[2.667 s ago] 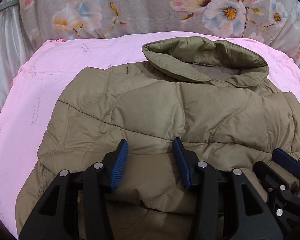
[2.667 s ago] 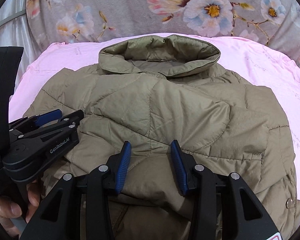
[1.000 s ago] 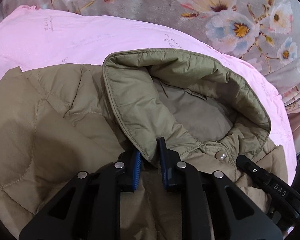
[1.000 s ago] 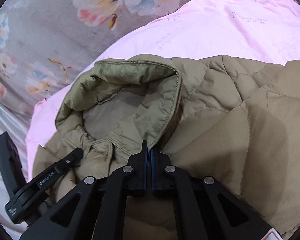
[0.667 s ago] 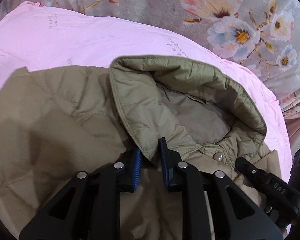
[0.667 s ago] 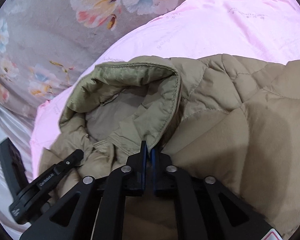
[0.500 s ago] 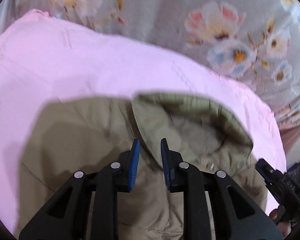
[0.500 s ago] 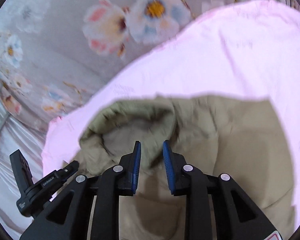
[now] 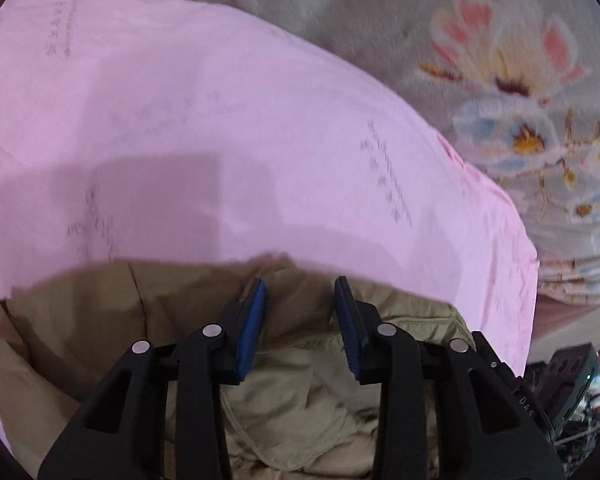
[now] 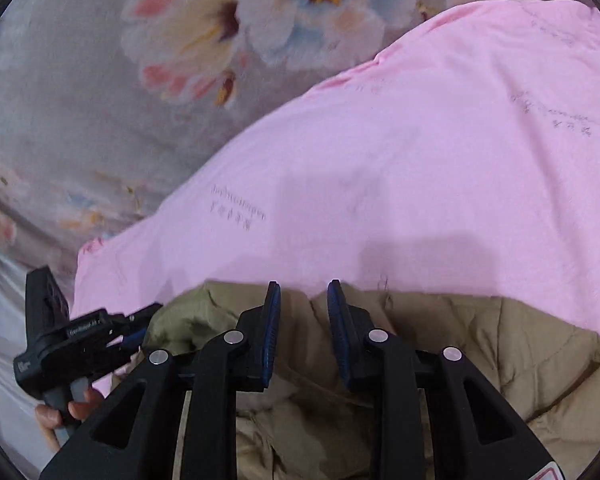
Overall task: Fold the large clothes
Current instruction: 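Fold the lifted jacket over with both grippers and lower it onto the sheet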
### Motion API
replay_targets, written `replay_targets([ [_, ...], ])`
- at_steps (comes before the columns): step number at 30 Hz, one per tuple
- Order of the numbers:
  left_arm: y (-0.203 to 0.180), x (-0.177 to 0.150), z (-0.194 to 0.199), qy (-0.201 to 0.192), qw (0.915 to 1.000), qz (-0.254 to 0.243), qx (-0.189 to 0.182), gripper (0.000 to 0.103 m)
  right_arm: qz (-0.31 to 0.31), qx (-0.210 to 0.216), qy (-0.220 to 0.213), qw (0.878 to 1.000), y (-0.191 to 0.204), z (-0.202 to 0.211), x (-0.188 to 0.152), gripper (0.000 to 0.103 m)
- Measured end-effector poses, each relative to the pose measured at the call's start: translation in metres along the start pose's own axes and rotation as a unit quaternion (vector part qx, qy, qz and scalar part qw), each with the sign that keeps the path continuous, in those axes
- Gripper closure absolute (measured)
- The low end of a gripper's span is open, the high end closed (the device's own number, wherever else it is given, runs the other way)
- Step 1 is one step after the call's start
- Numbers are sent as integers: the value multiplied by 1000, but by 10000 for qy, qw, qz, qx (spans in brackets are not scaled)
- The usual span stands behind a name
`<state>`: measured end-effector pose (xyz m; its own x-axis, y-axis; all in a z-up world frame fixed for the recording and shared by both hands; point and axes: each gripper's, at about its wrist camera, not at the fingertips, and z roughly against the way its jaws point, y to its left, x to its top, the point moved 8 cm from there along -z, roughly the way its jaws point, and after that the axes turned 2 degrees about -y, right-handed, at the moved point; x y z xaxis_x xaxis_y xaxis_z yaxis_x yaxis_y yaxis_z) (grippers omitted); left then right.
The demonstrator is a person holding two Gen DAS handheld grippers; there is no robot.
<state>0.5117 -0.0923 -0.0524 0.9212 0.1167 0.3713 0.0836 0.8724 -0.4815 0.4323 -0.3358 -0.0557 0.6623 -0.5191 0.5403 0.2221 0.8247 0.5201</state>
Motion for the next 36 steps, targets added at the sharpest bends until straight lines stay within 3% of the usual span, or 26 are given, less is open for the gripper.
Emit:
replay_targets([
  [3,0,-23,8,-112,9965,-773,305,76,776,-215,84,9967,7,12,-27,77],
  [6,13,-46,6,-69,9918,-1134,585,80,1210,-631,202,9904,-3,15,-47,85],
  [13,24,-63,-1,-671,9794,-1610,1013,82,1462,-866,95,9854,-15,9,-57,89],
  [18,14,-67,-6,-1101,9616,-2081,1407,82,1579,-1009,-15,9823,-15,5,-58,89],
  [22,12,-65,-9,-1224,9559,-2175,1545,82,1703,-1170,-106,9784,-13,3,-58,89],
  [30,9,-65,-14,-1301,9467,-2341,1792,82,1645,-1109,-97,9801,-14,-1,-55,89],
  [36,9,-64,-15,-1323,9454,-2356,1821,82,1618,-1084,-99,9808,-14,-1,-55,89],
])
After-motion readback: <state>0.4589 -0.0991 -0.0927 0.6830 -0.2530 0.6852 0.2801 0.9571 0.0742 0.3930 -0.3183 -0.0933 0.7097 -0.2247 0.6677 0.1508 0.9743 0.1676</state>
